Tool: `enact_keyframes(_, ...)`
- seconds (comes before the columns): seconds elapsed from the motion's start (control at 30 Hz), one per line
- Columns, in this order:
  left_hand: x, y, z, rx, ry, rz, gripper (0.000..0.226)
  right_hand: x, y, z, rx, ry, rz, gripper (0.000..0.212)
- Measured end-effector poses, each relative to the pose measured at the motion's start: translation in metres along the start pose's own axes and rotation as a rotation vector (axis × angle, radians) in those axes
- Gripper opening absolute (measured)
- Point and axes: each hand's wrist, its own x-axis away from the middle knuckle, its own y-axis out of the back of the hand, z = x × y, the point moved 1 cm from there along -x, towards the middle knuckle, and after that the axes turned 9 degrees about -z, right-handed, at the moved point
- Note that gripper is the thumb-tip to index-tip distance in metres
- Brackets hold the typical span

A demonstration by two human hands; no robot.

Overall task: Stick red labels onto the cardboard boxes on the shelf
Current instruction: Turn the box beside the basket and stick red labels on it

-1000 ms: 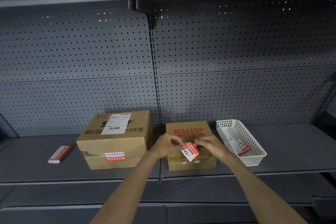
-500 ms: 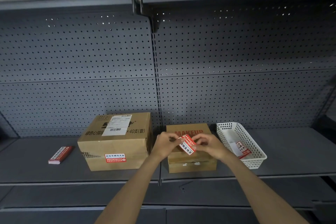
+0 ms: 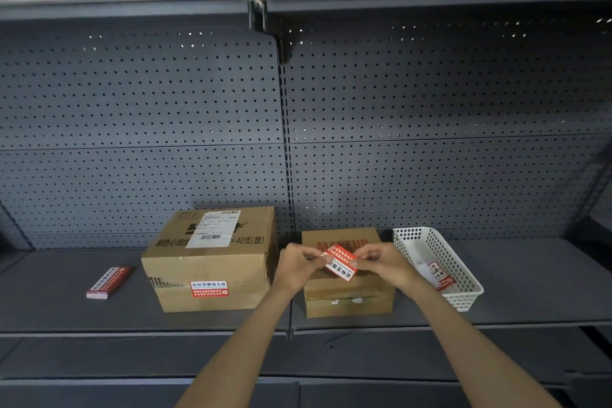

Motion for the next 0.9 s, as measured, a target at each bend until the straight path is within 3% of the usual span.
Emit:
enact_keyframes(0.2, 0.008, 0.001, -0.002, 0.015, 0.009, -0.014, 0.040, 0.009, 0.000, -0.003, -0.018, 0.024, -0.037, 0.014)
enact_keyframes(0.33, 0.017, -0.002, -0.003, -0.081, -0.008, -0.001, 0.017, 0.017, 0.002, -0.004, 0.023, 0.032, -0.019, 0.010)
enact_keyframes(0.6, 0.036, 0.003, 0.000, -0.101, -0.028, -0.084, 0.020, 0.037, -0.002, -0.002, 0.041, 0.018, -0.033, 0.007)
enact_keyframes(0.73, 0.045, 0.004, 0.004, 0.058, 0.070, -0.032, 0.021, 0.047, -0.003, -0.006, -0.013, 0.000, -0.054, 0.012)
enact_keyframes(0.9, 0.057, -0.006, 0.007, 0.255, 0.190, -0.056, 0.041, 0.059, -0.012, -0.008, -0.053, -0.050, -0.050, 0.016)
